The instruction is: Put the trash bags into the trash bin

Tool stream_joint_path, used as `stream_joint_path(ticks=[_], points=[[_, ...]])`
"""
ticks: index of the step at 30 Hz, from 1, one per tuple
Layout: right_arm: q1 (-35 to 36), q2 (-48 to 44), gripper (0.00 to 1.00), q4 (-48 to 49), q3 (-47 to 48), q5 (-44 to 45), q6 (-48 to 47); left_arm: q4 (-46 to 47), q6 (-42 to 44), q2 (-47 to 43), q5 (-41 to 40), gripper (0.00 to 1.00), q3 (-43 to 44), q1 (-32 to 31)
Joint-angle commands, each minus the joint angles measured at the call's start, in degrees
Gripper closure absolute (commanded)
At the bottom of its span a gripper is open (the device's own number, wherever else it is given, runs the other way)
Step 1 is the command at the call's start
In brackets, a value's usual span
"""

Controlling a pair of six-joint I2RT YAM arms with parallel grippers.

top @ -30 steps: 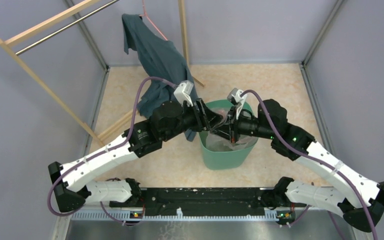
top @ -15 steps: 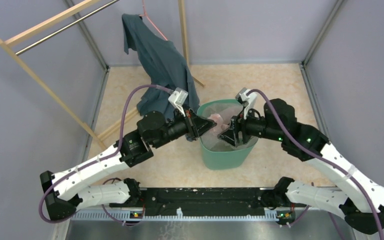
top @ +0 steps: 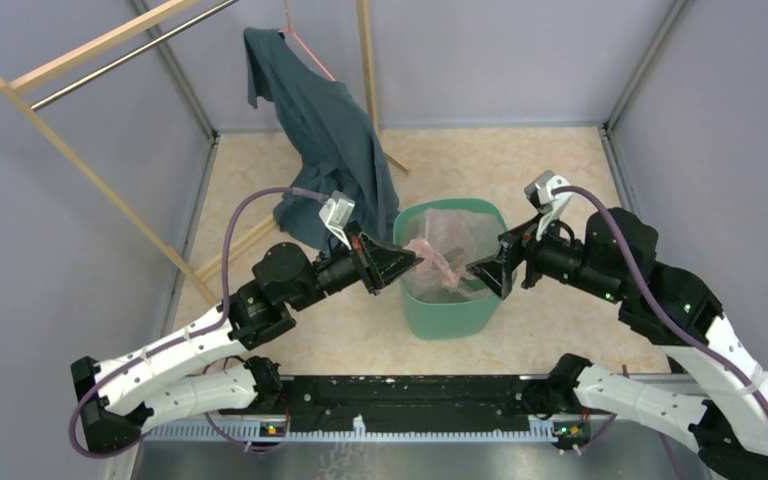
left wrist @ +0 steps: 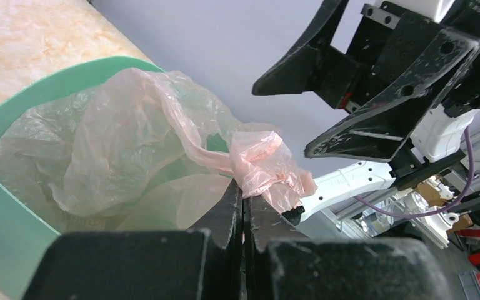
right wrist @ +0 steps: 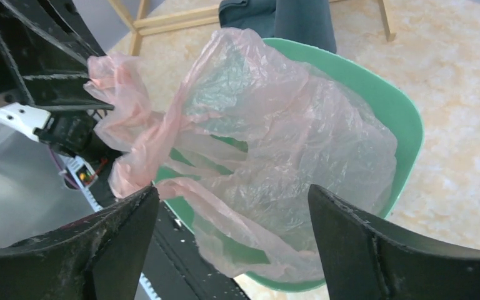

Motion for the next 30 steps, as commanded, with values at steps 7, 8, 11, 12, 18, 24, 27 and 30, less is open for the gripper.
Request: stream_joint_path(ticks=[7,8,11,12,18,24,27,30], points=[[0.20,3.50,0.08,2.56,2.43,-10.81,-10.98,3.85,-0.64,-1.55,-0.50,1.00,-0.17,-0.10],[0.20,3.33,0.08,3.34,2.41,-13.20,-11.55,3.70,-0.82,-1.55,-0.78,1.00,-0.22,-0.10],[0.20,3.72,0.07,5.42,2.15,-18.97,-14.84,3.73,-1.15,-1.45,-1.30,1.00,-0.39,-0.10],[0.20,4.07,0.07,5.59,2.08,-20.37,-15.72,4.03,-1.14,-1.37,-1.28,1.00,-0.49,-0.05],[0.28,7.65,0.08,6.59,0.91,-27.16,-17.57,4.40,-1.25,-0.65,-0.92,1.00,-0.28,-0.10],[0.90,7.39,0.04,7.41,-0.96,-29.17,-17.80,4.06,-1.31,-0.78,-0.99,1.00,-0.09,-0.10],[0.88,6.63,0.03,9.24,-3.06,-26.95,-17.32,3.64,-1.39,-1.11,-1.43,1.00,0.00,-0.06],[0.99,6.23,0.07,12.52,-5.69,-21.86,-15.87,3.08,-1.74,-1.43,-1.64,1.00,0.04,-0.10]])
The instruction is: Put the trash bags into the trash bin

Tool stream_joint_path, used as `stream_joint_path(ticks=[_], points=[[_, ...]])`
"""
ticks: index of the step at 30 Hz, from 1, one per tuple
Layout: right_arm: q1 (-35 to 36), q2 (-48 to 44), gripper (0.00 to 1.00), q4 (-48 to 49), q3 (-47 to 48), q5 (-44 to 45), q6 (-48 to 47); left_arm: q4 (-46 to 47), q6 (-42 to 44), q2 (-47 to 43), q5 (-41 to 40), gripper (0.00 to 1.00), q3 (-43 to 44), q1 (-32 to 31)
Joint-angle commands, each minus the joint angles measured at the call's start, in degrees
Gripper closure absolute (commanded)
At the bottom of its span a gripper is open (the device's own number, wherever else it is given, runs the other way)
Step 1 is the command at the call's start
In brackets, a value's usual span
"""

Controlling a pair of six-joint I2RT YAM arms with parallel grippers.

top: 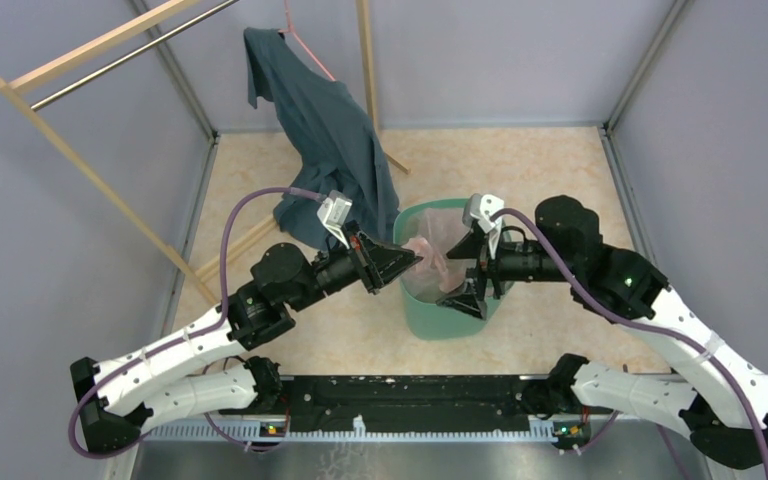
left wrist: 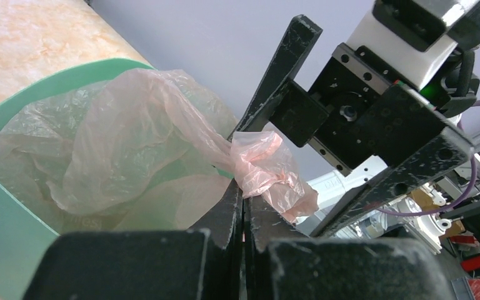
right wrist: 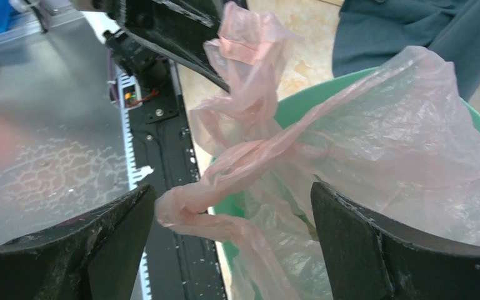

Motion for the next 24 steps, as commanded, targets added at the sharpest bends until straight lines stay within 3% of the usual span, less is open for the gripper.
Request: stream_joint_path(ticks=[1,6,8,12,14,17,19,20,24], points=[[0.57,-1.30,0.12,7.40,-2.76,5.59,1.39,2.12,-0.33,-1.11,-1.26,1.00,0.21,-0.10],[0.57,-3.22,0.77,12.72,-2.48,9.14,8.26,-3.43,0.52,-2.30,-0.88,1.00,1.87,-0.06],[0.57,-5.95,0.92,17.51,-4.49,12.45,13.12,-4.91,0.79,-3.31,0.26,1.00,1.92,-0.07],[0.57,-8.53,1.00,23.73,-5.31,12.07,22.71,-9.94,-0.50,-5.45,-1.82,0.89,1.90,-0.10],[0.57,-8.47,1.00,25.32,-4.87,12.49,25.47,-15.92,-3.16,-6.00,-3.83,0.68,2.82,-0.09],[0.57,-7.36,1.00,25.13,-4.10,12.19,25.59,-23.87,-8.33,-6.58,-5.94,0.25,6.13,-0.10],[0.55,-5.75,1.00,23.15,-2.73,12.71,24.70,-27.05,-10.47,-6.90,-4.68,0.07,8.82,-0.10],[0.57,-5.22,1.00,22.78,-2.39,12.65,24.56,-28.59,-11.44,-6.80,-4.26,0.02,10.52,-0.08],[0.56,-3.93,1.00,25.08,-3.00,9.62,26.29,-38.17,-16.96,-3.88,-6.81,0.01,19.09,-0.10]])
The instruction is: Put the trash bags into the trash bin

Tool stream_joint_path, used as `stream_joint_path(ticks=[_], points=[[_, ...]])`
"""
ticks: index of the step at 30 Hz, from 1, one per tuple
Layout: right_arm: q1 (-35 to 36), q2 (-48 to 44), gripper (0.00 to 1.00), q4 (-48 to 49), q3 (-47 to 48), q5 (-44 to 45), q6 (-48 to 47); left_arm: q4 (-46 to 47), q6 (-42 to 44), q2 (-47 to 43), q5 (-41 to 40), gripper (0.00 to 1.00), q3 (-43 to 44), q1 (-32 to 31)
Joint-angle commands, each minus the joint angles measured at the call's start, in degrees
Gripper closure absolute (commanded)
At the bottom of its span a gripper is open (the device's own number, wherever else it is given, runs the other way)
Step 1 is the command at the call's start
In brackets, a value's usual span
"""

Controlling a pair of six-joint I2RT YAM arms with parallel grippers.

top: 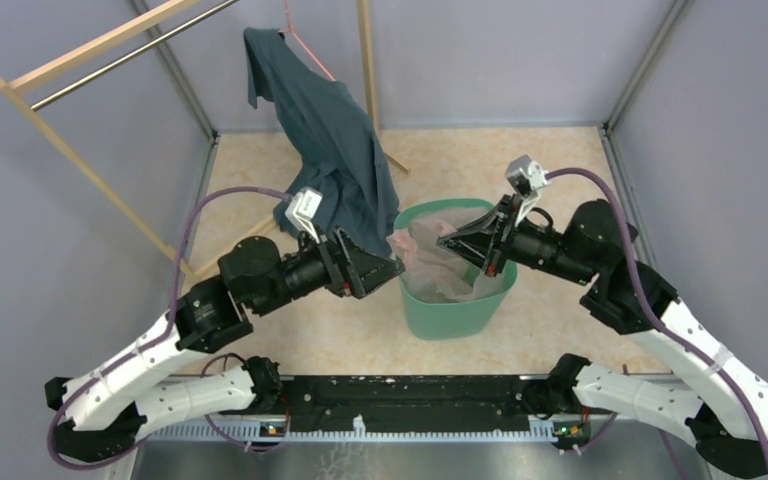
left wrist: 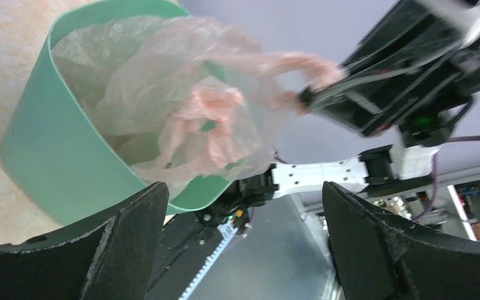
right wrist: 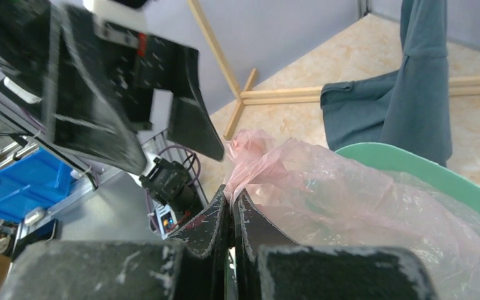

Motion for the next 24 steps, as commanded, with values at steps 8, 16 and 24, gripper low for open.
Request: stream_joint_path(ticks=[8,16,24], points=[[0.55,1.29,1.00,4.48,1.28,-2.42,2.94,-26.11,-12.21,17.44,-10.36,0.01,28.21,-0.10],[0.49,-1.74,1.00,3.57,1.45,4.43,3.70,-23.61,-11.12,21.69,-6.52,0.18,27.60,-0.10],[0.44,-5.36,1.00,2.16,1.24,12.19,3.90,-17.52,-14.04,13.16,-8.13,0.25,16.95,-0.10]])
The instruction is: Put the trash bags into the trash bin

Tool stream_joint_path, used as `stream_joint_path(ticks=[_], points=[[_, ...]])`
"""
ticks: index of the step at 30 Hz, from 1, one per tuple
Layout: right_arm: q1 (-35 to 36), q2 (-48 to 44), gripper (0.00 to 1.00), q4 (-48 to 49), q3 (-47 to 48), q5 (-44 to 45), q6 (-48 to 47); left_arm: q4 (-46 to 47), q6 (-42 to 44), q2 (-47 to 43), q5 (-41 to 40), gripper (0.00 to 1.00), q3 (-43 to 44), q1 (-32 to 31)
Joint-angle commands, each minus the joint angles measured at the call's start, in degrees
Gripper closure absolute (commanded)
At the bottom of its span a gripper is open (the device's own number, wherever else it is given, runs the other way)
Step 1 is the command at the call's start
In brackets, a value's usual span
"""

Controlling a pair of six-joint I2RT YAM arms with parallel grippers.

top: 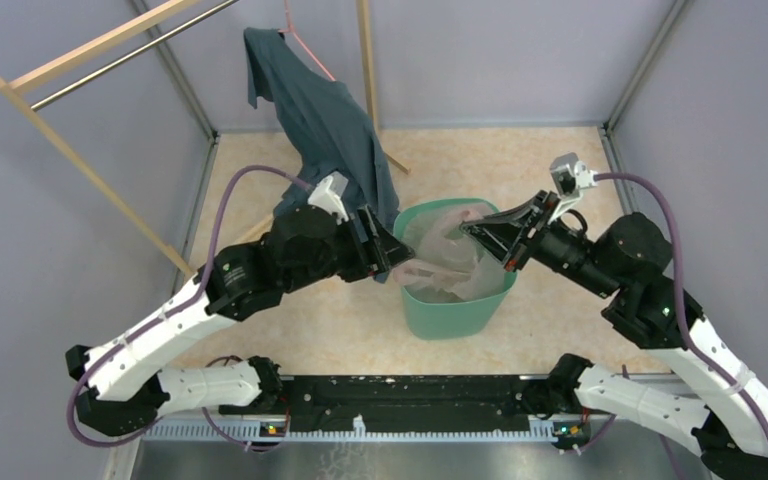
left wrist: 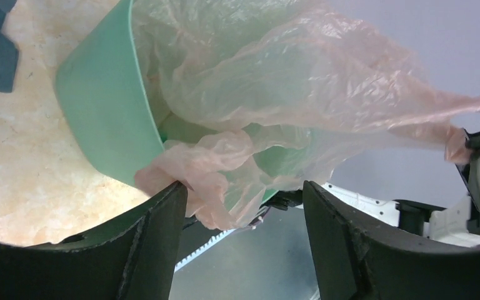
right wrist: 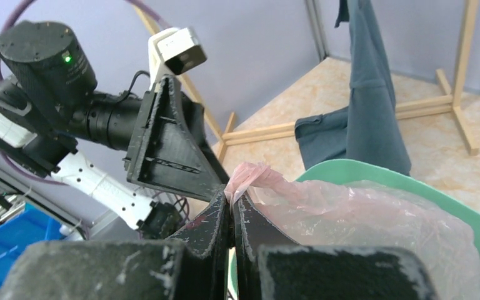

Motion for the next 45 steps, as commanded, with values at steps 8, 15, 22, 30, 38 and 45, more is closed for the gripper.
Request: stream_joint_path(ticks=[8,15,22,30,38,45], points=[[0.49,-1.28,1.00,0.14,2.01,3.55,-1.08,-2.90,-1.46,-0.98,-2.10,0.14,2.00,-0.06],[0.52,-1.70,1.00,1.41,0.85,3.12,-0.77,-4.54,-3.08,3.09,-2.82,0.24,3.67,-0.04],[0.48,-2.82,1.00,-0.14,1.38,4.39,-1.95,-4.56,-1.44,4.45,-4.46,0.53,4.89,-0.04],[0.49,-2.75,1.00,-2.92,3.24,9.13,-5.19,-3.89,2.22,5.26,-5.40,0.93,5.86,-0.03],[0.48,-2.73,1.00,-18.32,8.97,38.13,-7.42,5.69,13.49,-0.46,-15.64,1.00,1.94,0.41],[0.49,-8.22,1.00,-29.04,8.55,42.19,-3.68,19.36,3.93,-21.89,-12.33,1.00,-22.57,0.40]])
